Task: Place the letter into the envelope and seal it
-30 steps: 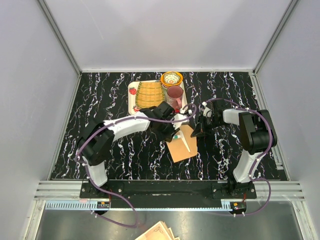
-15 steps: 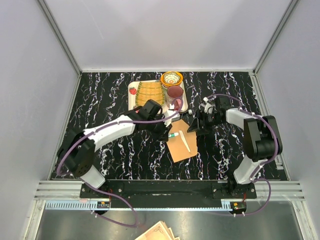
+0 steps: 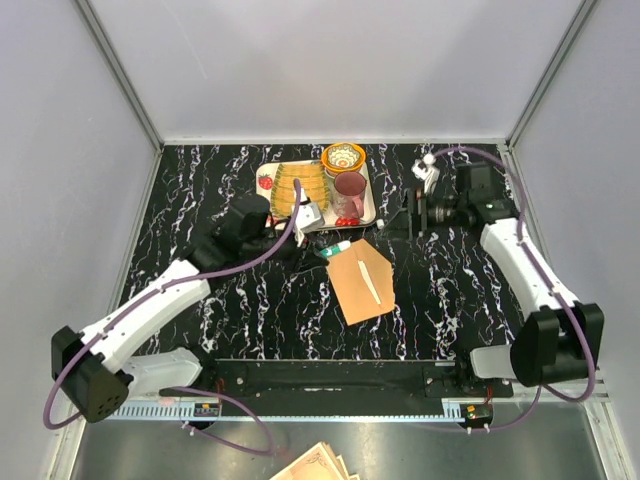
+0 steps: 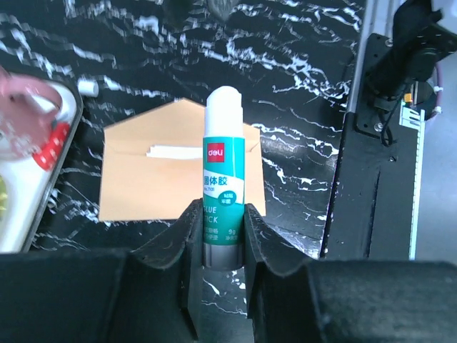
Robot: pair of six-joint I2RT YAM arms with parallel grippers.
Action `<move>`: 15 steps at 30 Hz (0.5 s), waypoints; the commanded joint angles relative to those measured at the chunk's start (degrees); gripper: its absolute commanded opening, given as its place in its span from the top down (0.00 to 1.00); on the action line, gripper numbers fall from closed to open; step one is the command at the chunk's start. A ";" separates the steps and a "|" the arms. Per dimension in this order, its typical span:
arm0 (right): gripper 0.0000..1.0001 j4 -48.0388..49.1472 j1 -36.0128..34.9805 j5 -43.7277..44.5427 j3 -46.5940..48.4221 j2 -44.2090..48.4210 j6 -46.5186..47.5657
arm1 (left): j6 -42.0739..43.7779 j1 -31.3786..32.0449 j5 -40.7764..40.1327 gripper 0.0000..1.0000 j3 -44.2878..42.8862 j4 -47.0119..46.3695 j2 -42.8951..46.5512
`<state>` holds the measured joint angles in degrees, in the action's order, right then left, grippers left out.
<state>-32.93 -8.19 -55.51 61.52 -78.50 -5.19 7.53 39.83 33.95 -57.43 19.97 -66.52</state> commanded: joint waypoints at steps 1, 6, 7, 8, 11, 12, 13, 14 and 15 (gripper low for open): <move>0.00 -3.98 -0.34 -12.08 7.91 6.51 2.81 | 8.53 -0.20 6.20 1.00 -0.05 0.41 5.26; 0.00 -14.43 -1.04 -5.96 12.40 7.23 13.62 | 14.61 -0.11 8.23 1.00 -2.16 7.36 6.40; 0.01 -16.36 -1.04 1.38 12.75 6.70 14.50 | 14.88 -0.11 8.23 1.00 -2.07 7.63 6.58; 0.02 -17.25 -0.96 5.45 13.53 4.95 15.99 | 15.23 -0.11 8.15 1.00 -1.72 7.72 6.84; 0.08 -21.90 -0.95 14.62 16.17 -0.14 19.68 | 16.03 -0.11 7.62 1.00 -1.02 7.72 6.93; 0.08 -22.53 -0.96 15.25 16.53 -0.86 20.13 | 16.29 -0.11 7.10 1.00 -0.93 7.72 6.50; 0.09 -22.71 -0.96 15.69 16.79 -1.30 20.48 | 16.29 -0.11 6.74 1.00 -0.58 7.72 6.23; 0.09 -22.53 -0.96 15.69 16.71 -1.65 20.66 | 16.29 -0.11 6.39 1.00 -0.06 7.72 5.79; 0.09 -21.84 -1.04 16.04 16.53 -1.92 20.57 | 16.46 -0.11 4.99 1.00 0.21 7.81 4.48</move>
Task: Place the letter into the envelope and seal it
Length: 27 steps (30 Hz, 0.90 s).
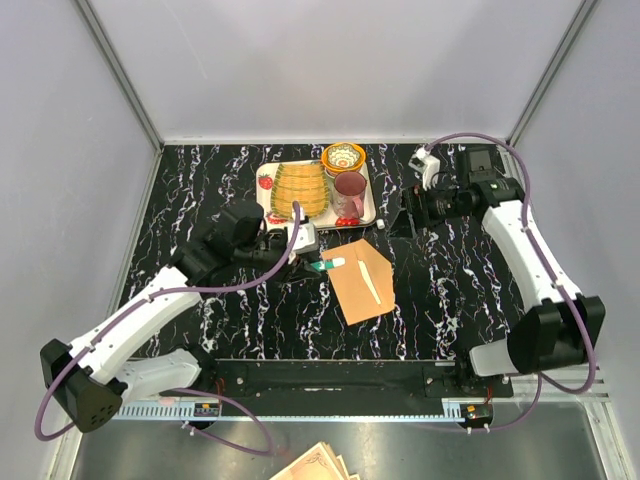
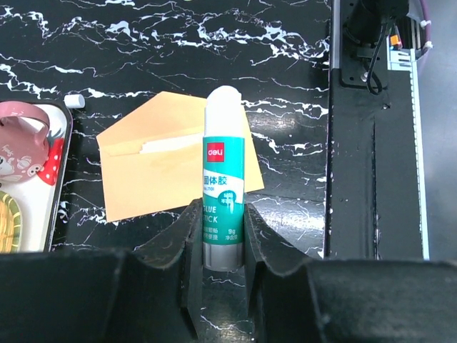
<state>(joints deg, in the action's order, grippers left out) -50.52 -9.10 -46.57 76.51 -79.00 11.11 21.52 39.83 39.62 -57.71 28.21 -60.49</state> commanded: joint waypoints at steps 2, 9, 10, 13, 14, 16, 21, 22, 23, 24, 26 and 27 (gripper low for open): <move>0.10 -4.41 -0.04 9.64 1.89 -3.43 3.74 | 2.74 -0.19 -3.13 1.00 0.93 1.14 -3.49; 0.22 -2.31 -0.13 13.17 -1.10 -8.79 2.33 | 12.31 -5.37 -10.01 1.00 5.23 3.26 -9.04; 0.28 -1.60 -0.13 13.25 -1.97 -9.50 1.81 | 13.10 -6.08 -8.95 1.00 6.63 1.95 -8.86; 0.41 0.68 -0.12 13.43 -2.59 -13.18 -0.90 | 15.30 -5.91 -7.27 1.00 8.75 -2.95 -9.20; 0.44 1.12 -0.13 13.43 -2.51 -15.46 -1.44 | 16.00 -4.78 -9.53 1.00 9.11 -4.63 -10.51; 0.50 2.35 -0.04 14.48 -2.07 -17.58 -3.45 | 19.07 -3.54 -11.22 1.00 9.02 -6.92 -12.19; 0.68 5.08 -0.04 18.79 -1.10 -24.44 -5.57 | 25.06 -2.48 -12.37 1.00 10.25 -15.45 -16.41; 0.70 5.26 -0.12 18.88 -0.93 -26.36 -6.27 | 25.76 -1.61 -12.28 1.00 9.73 -16.77 -17.29; 0.72 5.35 -0.13 18.53 -0.84 -27.25 -6.72 | 28.38 -1.17 -11.67 1.00 9.38 -16.87 -19.12; 0.73 5.61 -0.04 17.83 -0.58 -28.13 -7.59 | 29.45 -0.55 -11.75 1.00 9.11 -18.09 -19.84; 0.74 5.96 -0.13 16.86 -0.31 -30.06 -7.95 | 34.00 1.03 -11.23 1.00 9.11 -19.59 -21.24; 0.75 6.40 -0.13 16.25 -0.14 -30.51 -8.30 | 35.51 1.64 -11.31 1.00 9.89 -22.20 -21.60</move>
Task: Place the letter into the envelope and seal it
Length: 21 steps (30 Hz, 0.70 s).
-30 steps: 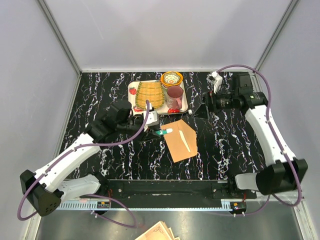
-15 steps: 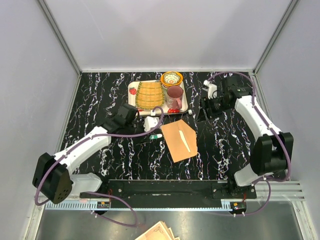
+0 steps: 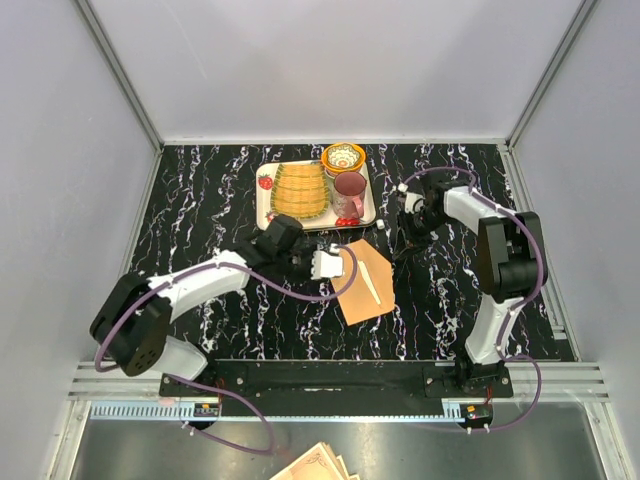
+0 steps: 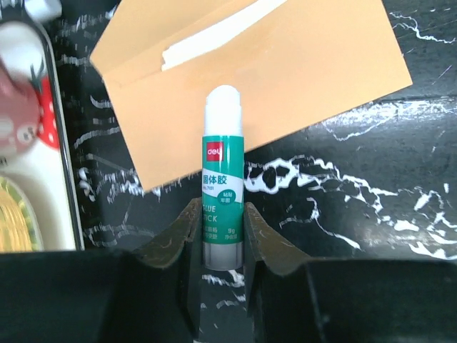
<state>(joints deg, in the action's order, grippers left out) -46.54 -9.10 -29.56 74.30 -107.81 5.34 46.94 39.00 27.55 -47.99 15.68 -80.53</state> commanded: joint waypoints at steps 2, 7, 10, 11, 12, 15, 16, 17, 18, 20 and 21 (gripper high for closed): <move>0.75 2.77 -0.13 -1.72 2.34 -3.02 -2.53 | 12.98 3.88 0.57 1.00 1.57 -13.47 -2.08; 0.76 2.77 -0.04 -3.22 2.34 -5.04 -2.18 | 17.65 6.25 -0.57 1.00 5.80 -24.99 -4.98; 0.76 2.77 -0.13 -4.10 1.81 -5.13 -1.65 | 19.85 7.48 -0.48 1.00 6.06 -26.84 -7.44; 0.76 2.69 -0.13 -4.45 1.72 -5.13 -1.57 | 20.38 7.84 -0.65 1.00 5.98 -26.93 -8.58; 0.76 2.69 -0.13 -5.50 1.64 -5.13 -1.48 | 20.91 8.10 -0.66 1.00 6.24 -28.15 -9.02; 0.76 2.42 -0.13 -7.87 1.37 -5.22 -1.48 | 23.11 9.33 -1.36 1.00 6.76 -30.61 -10.61; 0.77 2.16 -0.13 -8.40 1.37 -5.30 -1.48 | 23.72 9.86 -1.97 1.00 6.68 -30.80 -11.57; 0.76 1.64 -0.13 -8.76 1.37 -5.13 -1.56 | 23.73 10.12 -2.06 1.00 6.50 -30.89 -12.01; 0.76 1.28 -0.13 -10.15 1.28 -5.13 -1.30 | 23.90 10.21 -2.06 1.00 6.15 -30.89 -12.36; 0.76 0.84 -0.13 -11.39 0.85 -4.17 -1.39 | 24.34 10.65 -2.32 1.00 5.98 -30.89 -13.25; 0.76 0.67 -0.04 -12.79 0.41 -3.82 -1.48 | 24.60 10.65 -2.24 1.00 6.06 -30.54 -13.51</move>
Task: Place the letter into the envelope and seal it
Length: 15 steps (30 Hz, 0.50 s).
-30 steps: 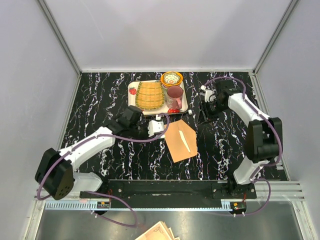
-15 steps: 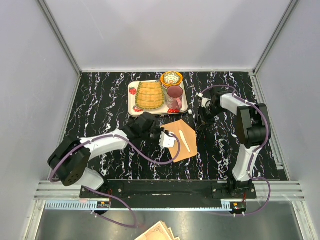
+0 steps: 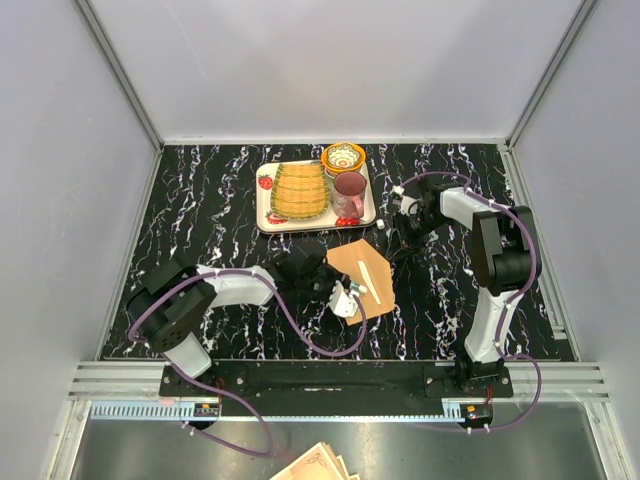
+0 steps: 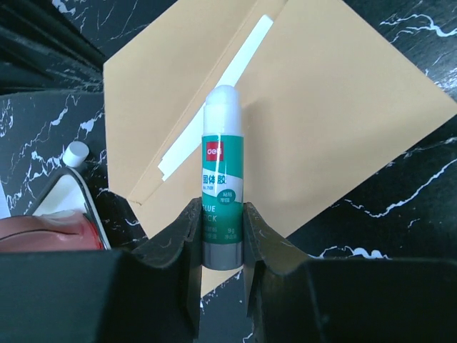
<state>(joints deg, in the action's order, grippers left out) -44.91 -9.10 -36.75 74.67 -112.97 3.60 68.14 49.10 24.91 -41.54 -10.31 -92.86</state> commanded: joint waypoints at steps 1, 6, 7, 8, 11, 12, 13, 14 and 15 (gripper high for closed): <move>0.76 -0.97 -0.21 -6.22 -0.23 1.78 0.27 | 4.27 0.64 0.58 1.00 -0.30 -4.29 -1.44; 0.78 -1.33 -1.09 -7.71 -1.11 1.26 0.18 | 5.34 0.73 1.37 1.00 0.76 -4.28 -1.36; 0.78 -1.33 -1.35 -7.98 -1.28 1.17 0.10 | 5.69 0.73 1.72 1.00 0.76 -4.02 -1.36; 0.78 -1.33 -1.53 -8.51 -1.37 1.08 -0.17 | 5.78 0.73 1.99 1.00 0.67 -3.67 -1.27; 0.78 -1.24 -2.85 -9.21 -1.29 1.08 -0.52 | 6.56 0.73 3.48 1.00 0.93 -2.45 -1.18; 0.78 -1.06 -3.20 -9.21 -1.20 1.17 -0.61 | 6.74 0.73 3.83 1.00 0.93 -2.18 -1.10; 0.78 -0.89 -3.90 -9.21 -1.11 1.17 -0.61 | 6.92 0.73 4.62 1.00 1.02 -2.00 -1.10; 0.78 -0.97 -4.17 -9.04 -0.85 1.17 -0.78 | 7.27 0.73 4.89 1.00 0.76 -1.13 -1.10; 0.78 -0.89 -4.43 -9.04 -0.85 0.91 -0.78 | 7.88 0.73 5.24 1.00 0.76 -0.86 -1.36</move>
<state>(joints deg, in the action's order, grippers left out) -45.69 -11.68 -43.62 73.34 -112.97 3.33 72.86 49.63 25.58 -40.91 -10.68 -94.37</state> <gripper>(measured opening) 0.218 0.246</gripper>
